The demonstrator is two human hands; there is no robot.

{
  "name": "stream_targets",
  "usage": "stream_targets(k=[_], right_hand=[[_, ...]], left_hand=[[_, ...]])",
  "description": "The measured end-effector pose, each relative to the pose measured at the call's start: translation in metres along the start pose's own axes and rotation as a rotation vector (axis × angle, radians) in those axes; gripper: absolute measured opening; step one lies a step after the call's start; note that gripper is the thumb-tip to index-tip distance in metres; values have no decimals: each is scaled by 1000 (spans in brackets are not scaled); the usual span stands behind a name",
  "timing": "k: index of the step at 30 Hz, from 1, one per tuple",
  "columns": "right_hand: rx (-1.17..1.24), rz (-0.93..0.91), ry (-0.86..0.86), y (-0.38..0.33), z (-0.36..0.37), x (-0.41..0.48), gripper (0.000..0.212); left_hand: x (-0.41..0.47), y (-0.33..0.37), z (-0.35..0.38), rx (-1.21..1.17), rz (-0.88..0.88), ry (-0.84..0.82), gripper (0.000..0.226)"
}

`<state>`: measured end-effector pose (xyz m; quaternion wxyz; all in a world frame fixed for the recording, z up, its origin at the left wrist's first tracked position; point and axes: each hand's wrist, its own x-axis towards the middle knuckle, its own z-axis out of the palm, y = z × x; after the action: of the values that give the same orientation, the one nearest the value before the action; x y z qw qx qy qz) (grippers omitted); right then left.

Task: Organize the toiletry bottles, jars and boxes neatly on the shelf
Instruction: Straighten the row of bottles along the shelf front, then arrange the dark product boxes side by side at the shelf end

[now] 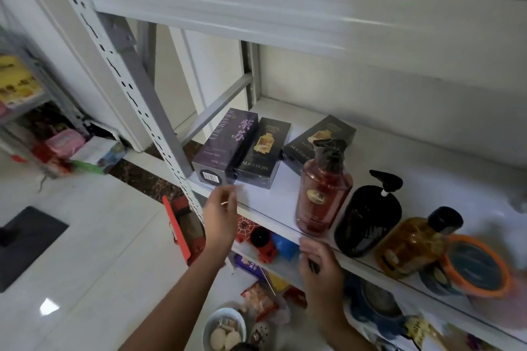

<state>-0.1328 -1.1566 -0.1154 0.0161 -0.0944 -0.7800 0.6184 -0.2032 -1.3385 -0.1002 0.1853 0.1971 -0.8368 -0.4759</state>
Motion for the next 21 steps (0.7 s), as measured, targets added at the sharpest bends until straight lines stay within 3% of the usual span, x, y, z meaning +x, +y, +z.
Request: stream_targets(k=[3, 9, 13, 18, 21], right_hand=[[2, -2, -137, -5, 17, 6, 35], [48, 114, -289, -33, 59, 39, 42], [60, 184, -190, -46, 90, 65, 45], [156, 267, 3, -54, 118, 100, 29], [147, 293, 98, -57, 128, 117, 34]], left_hand=[[17, 2, -9, -8, -48, 4, 23], [27, 9, 2, 33, -18, -212, 21], [40, 4, 2, 57, -27, -304, 17], [59, 3, 6, 36, -56, -399, 20], [76, 4, 5, -29, -67, -454, 21]])
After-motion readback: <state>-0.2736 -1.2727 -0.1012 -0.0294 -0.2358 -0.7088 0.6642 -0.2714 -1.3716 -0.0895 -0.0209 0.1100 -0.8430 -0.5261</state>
